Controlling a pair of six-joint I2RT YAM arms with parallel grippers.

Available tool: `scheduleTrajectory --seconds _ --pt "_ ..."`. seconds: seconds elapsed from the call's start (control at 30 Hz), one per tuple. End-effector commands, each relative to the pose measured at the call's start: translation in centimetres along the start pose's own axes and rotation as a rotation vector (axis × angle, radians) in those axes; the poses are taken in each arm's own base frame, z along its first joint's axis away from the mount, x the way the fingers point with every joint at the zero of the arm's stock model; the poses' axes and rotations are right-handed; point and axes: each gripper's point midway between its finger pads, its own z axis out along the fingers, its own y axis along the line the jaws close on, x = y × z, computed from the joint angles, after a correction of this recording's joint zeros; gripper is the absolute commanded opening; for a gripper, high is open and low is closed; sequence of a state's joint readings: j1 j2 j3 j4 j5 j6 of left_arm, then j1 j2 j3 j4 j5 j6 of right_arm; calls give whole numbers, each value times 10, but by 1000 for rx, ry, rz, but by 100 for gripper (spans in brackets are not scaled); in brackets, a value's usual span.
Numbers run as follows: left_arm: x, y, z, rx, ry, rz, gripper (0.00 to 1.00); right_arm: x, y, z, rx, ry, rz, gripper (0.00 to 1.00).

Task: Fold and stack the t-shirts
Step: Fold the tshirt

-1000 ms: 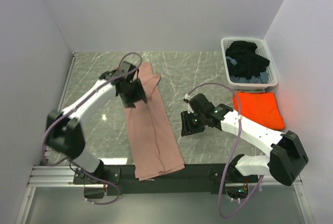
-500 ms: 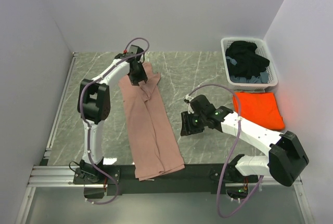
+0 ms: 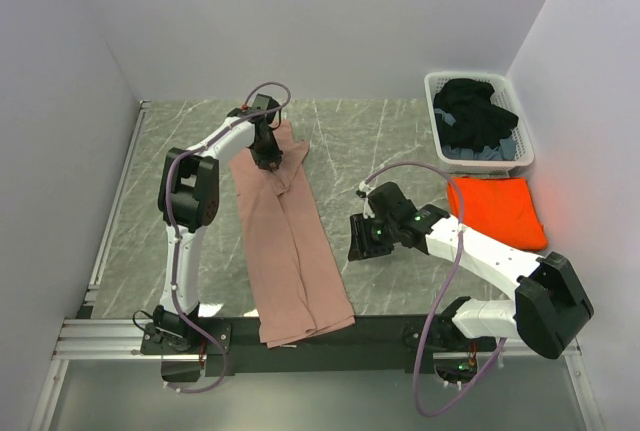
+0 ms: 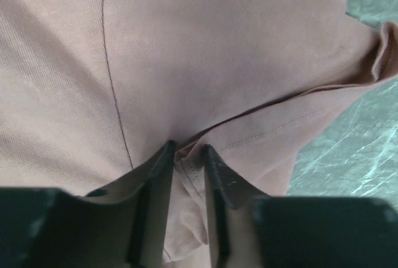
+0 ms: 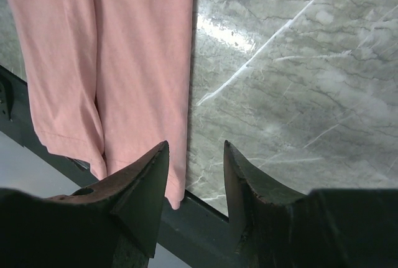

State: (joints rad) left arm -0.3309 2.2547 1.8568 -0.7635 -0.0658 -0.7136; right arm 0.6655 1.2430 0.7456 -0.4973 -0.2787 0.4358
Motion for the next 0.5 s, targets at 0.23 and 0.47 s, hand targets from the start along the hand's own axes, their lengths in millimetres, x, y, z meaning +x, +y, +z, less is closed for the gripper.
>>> scheduleTrajectory --seconds 0.23,0.47 --pt "-16 -11 -25 58 -77 8 9 -6 1 -2 -15 -27 -16 47" --pt "-26 -12 -59 103 -167 -44 5 -6 -2 -4 -1 -35 -15 47"
